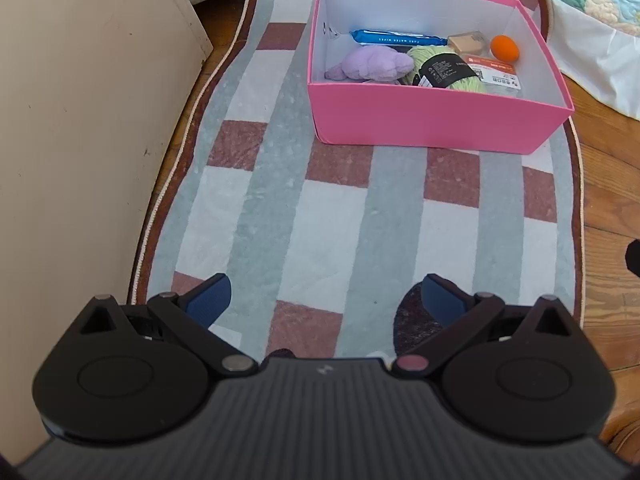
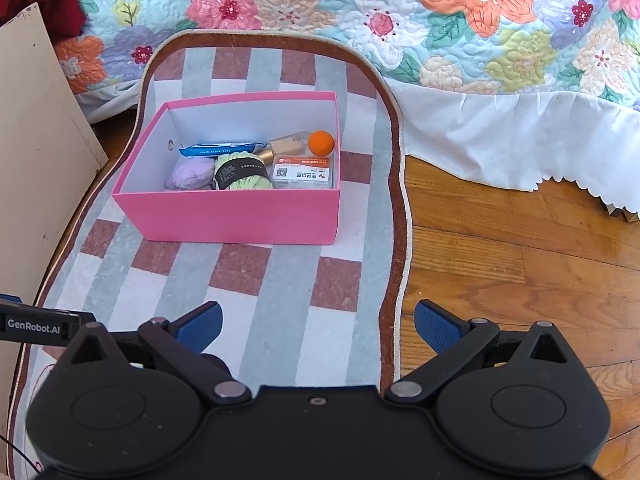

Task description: Organize objects

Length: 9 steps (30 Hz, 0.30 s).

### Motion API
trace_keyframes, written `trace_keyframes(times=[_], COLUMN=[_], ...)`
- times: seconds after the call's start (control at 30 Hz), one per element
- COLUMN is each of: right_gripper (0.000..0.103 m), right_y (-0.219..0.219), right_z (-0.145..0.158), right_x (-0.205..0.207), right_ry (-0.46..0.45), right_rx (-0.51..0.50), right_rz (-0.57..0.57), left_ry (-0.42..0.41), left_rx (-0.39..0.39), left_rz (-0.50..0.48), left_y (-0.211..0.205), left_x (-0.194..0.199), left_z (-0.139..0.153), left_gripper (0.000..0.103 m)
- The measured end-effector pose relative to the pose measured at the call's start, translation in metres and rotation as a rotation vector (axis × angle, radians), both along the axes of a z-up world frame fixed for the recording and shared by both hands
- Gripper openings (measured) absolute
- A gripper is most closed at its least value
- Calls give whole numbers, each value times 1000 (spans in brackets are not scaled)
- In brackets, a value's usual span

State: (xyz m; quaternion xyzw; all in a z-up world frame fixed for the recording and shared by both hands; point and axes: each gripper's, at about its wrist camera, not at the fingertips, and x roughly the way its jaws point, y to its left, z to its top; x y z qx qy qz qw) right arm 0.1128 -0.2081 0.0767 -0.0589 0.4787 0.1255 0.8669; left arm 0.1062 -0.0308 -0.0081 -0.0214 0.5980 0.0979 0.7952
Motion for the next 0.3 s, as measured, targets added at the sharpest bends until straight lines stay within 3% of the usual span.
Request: trace_keyframes(times=[0.3], right_gripper=[103], right_y=[-3], right_z=[-1], right_x=[0], right_ry=[5], right_rx=[-1], right_rz=[4], left_ry=[2], left_rx=[2], left_rz=[0], left_y=[-1], left_x=[0], left_z=[1], left_gripper=[103])
